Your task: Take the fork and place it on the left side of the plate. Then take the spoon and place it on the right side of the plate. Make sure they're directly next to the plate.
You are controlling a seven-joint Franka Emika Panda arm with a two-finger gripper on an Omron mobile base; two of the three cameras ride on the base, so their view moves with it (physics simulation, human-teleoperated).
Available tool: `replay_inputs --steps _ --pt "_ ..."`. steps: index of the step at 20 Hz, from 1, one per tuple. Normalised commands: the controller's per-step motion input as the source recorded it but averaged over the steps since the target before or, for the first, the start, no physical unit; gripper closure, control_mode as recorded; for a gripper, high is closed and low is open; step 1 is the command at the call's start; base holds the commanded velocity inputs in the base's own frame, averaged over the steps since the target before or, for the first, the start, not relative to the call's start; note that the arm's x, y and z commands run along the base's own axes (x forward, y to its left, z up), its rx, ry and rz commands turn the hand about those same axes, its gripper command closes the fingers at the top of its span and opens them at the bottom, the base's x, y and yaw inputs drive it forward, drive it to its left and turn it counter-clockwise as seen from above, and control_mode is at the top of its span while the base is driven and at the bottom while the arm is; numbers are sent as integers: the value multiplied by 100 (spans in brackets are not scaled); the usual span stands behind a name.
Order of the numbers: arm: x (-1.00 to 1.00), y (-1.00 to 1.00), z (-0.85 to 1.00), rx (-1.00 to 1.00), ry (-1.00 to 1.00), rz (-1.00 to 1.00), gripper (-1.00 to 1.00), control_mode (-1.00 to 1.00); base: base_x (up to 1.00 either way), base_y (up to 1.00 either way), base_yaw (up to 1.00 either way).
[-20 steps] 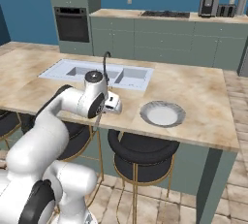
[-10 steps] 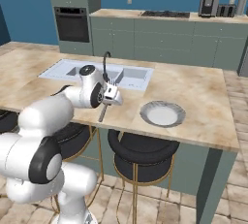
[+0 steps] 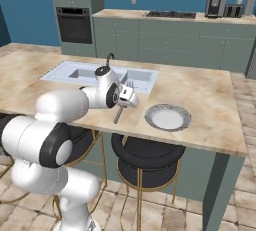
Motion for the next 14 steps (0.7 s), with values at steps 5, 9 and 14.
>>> replay_inputs --steps 5,9,14 --pt "29 -20 -16 0 0 -2 100 -100 0 0 0" --pt "66 0 -18 0 0 -1 100 -100 0 0 0" --pt "76 0 -21 0 0 0 100 -100 0 0 0"
